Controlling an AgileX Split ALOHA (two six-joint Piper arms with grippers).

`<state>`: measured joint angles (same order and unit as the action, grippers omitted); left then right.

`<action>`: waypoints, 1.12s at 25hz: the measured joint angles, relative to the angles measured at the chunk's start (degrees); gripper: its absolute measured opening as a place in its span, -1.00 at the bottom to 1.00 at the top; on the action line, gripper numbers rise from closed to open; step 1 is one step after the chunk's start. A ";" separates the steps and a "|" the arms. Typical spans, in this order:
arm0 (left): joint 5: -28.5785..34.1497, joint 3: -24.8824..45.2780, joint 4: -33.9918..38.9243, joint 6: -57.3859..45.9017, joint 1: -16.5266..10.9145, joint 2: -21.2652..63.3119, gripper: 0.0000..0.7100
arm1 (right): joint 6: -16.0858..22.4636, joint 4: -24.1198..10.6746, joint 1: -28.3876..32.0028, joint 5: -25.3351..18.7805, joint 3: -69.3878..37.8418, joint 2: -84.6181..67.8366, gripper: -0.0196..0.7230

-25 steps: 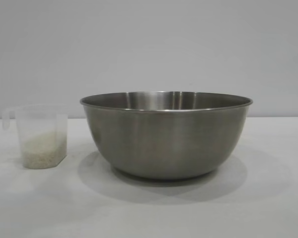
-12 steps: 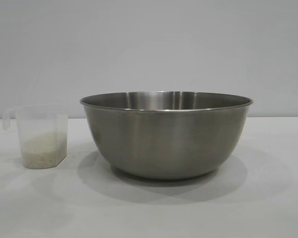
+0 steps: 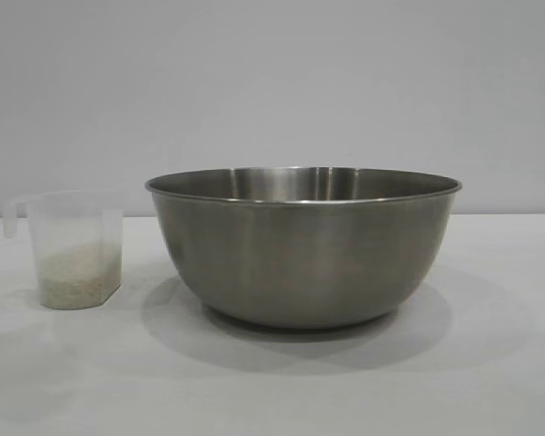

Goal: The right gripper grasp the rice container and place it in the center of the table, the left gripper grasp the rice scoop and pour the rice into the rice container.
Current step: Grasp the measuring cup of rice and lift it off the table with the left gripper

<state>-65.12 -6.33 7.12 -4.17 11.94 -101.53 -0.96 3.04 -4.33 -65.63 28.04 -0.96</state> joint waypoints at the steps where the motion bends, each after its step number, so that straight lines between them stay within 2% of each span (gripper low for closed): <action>1: -0.13 -0.36 0.00 0.00 0.00 -0.49 -0.05 | 0.00 0.00 0.00 0.00 0.00 0.00 0.51; 2: -0.13 -0.85 0.00 0.00 0.00 -0.90 -0.05 | 0.00 0.00 0.00 0.00 0.00 0.00 0.51; 3: -0.13 -1.33 0.00 -0.09 0.00 -1.55 -0.21 | 0.00 0.00 0.00 0.00 0.00 0.00 0.51; 4: -0.24 -1.79 0.00 -0.09 0.00 -2.21 -0.21 | 0.00 0.00 0.00 0.00 0.00 0.00 0.51; 6: -0.24 -2.31 0.00 -0.09 0.00 -3.28 -0.38 | 0.00 0.00 0.00 0.00 0.00 0.00 0.51; 20: -0.57 -7.53 0.60 -0.09 0.00 -7.35 -0.37 | 0.00 0.00 0.00 0.00 0.00 0.00 0.51; 28: -0.78 -10.64 1.23 -0.09 0.00 -9.54 -0.37 | 0.00 -2.01 0.00 0.00 0.00 0.00 0.51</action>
<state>-65.91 -16.98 8.35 -4.26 11.94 -111.06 -0.96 1.03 -4.33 -65.63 28.04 -0.96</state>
